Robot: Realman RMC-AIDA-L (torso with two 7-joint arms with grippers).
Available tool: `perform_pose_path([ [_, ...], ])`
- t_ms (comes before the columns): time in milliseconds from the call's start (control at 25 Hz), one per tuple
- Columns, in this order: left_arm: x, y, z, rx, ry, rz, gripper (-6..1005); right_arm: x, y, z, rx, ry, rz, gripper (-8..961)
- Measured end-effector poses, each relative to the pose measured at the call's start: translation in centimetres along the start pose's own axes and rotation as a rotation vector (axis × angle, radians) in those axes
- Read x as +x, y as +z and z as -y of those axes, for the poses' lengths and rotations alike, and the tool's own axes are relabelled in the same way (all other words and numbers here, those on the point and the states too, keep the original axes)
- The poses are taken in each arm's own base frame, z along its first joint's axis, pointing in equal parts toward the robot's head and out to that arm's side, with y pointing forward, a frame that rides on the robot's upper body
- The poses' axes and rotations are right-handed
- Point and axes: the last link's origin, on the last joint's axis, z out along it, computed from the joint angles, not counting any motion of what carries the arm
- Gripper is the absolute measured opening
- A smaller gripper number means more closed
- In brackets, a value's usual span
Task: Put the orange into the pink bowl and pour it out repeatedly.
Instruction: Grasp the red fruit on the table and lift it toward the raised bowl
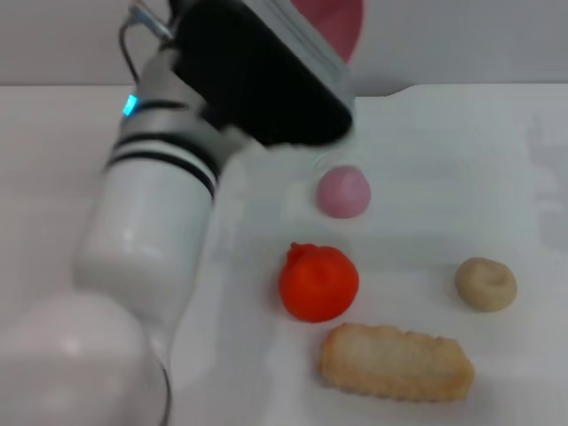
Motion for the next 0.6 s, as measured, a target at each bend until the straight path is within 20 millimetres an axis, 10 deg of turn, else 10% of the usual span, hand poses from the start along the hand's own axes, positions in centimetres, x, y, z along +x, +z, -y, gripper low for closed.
perform_pose_path([
  [600,-7.3,3.3,5.2,-0.352,-0.552,0.709,42,-0.7,2.7,-4.1,-0.447,0.137,-0.556,545],
])
